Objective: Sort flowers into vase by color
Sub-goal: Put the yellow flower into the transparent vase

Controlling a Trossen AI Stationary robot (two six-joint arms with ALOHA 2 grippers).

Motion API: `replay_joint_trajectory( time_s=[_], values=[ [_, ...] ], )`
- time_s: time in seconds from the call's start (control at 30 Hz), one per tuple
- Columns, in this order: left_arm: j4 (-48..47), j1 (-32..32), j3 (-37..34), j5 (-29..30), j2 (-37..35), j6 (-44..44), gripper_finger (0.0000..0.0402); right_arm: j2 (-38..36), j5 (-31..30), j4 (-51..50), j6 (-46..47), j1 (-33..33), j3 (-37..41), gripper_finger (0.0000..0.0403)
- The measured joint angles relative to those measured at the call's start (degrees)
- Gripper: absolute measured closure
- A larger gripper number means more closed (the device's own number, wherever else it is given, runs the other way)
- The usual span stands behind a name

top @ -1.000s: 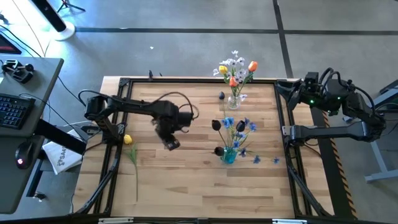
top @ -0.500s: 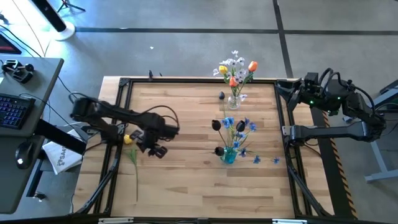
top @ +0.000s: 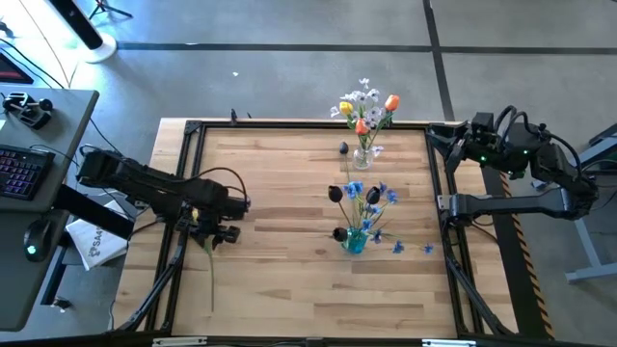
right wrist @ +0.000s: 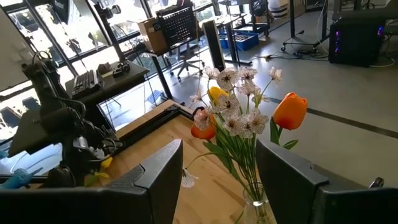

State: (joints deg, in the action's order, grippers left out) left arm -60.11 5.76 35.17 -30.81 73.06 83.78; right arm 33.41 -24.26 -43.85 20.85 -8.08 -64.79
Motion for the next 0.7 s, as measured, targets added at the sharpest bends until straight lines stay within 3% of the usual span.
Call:
replay_joint_trajectory(
  time_s=[0.5,0.7],
  values=[
    [12.1,0.42,-11.04,2.35,0.11,6.1,0.0262,0.0,-0.01,1.83,1.42,0.0,0.0,0.0204],
    [18.42,0.39,-12.39,1.51,0.04,5.87,0.0328,0.0,-0.01,1.83,1.81,-0.01,0.0,0.0204]
  ],
)
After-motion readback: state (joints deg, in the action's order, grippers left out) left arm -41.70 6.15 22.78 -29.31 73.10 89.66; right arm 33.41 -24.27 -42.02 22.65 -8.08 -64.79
